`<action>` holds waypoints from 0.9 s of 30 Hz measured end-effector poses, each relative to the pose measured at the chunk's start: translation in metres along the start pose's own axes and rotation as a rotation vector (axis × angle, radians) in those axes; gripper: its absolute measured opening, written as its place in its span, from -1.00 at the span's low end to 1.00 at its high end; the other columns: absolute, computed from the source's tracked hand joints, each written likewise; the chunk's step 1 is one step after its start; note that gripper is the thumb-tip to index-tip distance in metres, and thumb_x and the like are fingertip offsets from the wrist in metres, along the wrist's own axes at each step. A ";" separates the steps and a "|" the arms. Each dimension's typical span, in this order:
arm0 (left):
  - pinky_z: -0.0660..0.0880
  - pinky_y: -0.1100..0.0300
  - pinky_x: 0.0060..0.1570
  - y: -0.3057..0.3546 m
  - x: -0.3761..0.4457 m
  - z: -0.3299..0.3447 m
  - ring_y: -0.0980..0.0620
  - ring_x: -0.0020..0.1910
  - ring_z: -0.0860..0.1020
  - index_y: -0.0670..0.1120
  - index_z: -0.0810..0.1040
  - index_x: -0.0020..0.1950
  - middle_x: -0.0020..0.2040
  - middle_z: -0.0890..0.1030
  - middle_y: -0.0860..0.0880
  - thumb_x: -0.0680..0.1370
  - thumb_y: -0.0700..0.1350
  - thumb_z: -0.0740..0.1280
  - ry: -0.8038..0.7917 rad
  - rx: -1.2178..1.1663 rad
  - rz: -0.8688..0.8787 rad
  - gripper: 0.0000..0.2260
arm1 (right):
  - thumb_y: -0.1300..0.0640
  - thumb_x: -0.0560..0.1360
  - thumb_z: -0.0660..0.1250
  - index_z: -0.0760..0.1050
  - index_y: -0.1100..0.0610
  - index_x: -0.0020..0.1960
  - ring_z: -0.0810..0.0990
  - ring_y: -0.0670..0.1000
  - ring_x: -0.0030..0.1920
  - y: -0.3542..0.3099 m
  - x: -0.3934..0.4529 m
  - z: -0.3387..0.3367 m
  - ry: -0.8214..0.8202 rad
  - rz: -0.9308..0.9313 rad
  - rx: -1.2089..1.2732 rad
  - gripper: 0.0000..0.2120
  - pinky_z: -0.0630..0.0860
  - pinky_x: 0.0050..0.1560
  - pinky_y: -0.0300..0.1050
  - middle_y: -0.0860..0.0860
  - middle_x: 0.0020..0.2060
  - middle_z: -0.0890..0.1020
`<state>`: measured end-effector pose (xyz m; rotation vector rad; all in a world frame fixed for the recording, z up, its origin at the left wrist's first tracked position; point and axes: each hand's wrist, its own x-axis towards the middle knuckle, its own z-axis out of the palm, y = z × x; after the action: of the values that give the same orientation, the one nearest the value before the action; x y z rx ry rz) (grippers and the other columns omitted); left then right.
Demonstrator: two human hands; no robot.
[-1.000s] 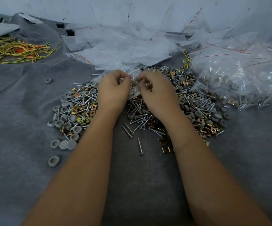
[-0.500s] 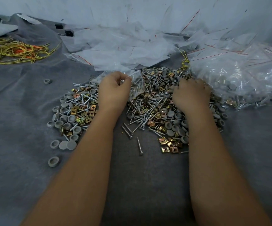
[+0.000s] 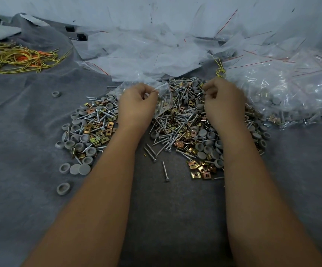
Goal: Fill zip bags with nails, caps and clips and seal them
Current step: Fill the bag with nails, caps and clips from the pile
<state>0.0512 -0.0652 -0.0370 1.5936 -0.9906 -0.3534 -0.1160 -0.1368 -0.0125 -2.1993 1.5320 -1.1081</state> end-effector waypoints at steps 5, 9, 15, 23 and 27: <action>0.53 -0.02 -0.30 0.002 -0.001 -0.001 -0.04 -0.39 0.48 0.08 0.54 -0.24 -0.35 0.56 -0.11 0.56 -0.08 0.33 0.002 0.004 0.015 -0.83 | 0.38 0.47 0.33 0.53 -0.04 -0.04 0.57 -0.20 -0.19 -0.016 -0.002 -0.003 -0.056 -0.010 0.452 -0.69 0.63 -0.11 -0.14 -0.13 -0.21 0.57; 0.56 -0.06 -0.24 0.004 -0.001 -0.001 -0.03 -0.39 0.48 0.05 0.56 -0.21 -0.37 0.55 -0.10 0.57 -0.07 0.33 -0.005 -0.010 0.025 -0.84 | 0.39 0.41 0.41 0.54 -0.06 -0.07 0.59 -0.17 -0.22 -0.026 -0.007 -0.004 -0.140 -0.131 0.569 -0.66 0.56 -0.14 -0.32 -0.10 -0.23 0.63; 0.51 -0.01 -0.27 0.005 -0.003 0.001 -0.01 -0.39 0.48 0.00 0.62 -0.13 -0.39 0.53 -0.05 0.57 -0.07 0.32 -0.016 -0.017 0.042 -0.88 | 0.34 0.40 0.41 0.56 -0.07 -0.11 0.50 -0.10 -0.35 -0.038 -0.017 0.014 -0.204 -0.223 0.453 -0.71 0.46 -0.32 -0.31 -0.14 -0.25 0.62; 0.48 0.13 -0.24 0.006 -0.003 0.002 0.04 -0.34 0.50 -0.05 0.65 -0.09 -0.37 0.55 0.03 0.58 -0.12 0.30 -0.008 -0.015 0.044 -0.86 | 0.21 0.48 0.34 0.62 0.03 0.07 0.60 0.02 0.01 -0.040 -0.024 0.032 -0.237 -0.313 0.103 -0.80 0.54 -0.01 0.04 -0.05 -0.04 0.67; 0.44 0.17 -0.31 0.005 -0.002 0.002 0.06 -0.43 0.47 -0.04 0.62 -0.14 -0.44 0.52 0.00 0.57 -0.11 0.31 0.022 -0.056 0.014 -0.86 | 0.21 0.51 0.34 0.61 0.03 -0.02 0.54 -0.13 -0.16 -0.040 -0.022 0.028 -0.132 -0.263 0.270 -0.87 0.50 -0.13 -0.10 -0.11 -0.10 0.63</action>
<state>0.0468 -0.0650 -0.0338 1.5368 -0.9665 -0.3503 -0.0720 -0.1065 -0.0183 -2.2738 0.9958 -1.1390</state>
